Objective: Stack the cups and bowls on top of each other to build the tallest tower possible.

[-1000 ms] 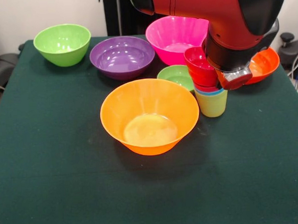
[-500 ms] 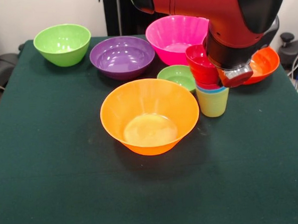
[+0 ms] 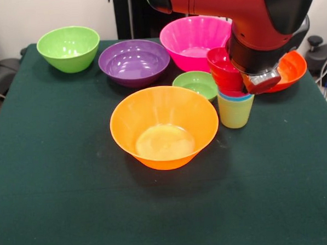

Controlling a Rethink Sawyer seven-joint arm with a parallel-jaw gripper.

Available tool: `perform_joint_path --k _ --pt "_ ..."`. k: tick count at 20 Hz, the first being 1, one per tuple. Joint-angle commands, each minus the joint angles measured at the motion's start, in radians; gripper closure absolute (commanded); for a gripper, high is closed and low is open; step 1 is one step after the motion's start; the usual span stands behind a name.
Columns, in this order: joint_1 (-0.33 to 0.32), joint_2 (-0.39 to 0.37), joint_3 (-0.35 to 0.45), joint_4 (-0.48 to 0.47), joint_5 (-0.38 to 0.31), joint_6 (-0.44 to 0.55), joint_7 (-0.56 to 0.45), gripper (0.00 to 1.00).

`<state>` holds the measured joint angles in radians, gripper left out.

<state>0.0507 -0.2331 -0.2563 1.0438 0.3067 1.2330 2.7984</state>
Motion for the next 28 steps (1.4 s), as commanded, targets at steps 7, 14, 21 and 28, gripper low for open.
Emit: perform_joint_path --k 7,14,21,28 --pt "-0.002 0.014 0.108 0.095 0.003 -0.108 0.024 1.0" --pt "-0.009 0.012 0.111 0.11 0.006 -0.121 0.018 1.0" --pt "-0.007 0.013 0.112 0.115 0.01 -0.127 0.022 1.0" --pt "-0.004 0.016 0.113 0.117 0.014 -0.133 0.028 1.0"
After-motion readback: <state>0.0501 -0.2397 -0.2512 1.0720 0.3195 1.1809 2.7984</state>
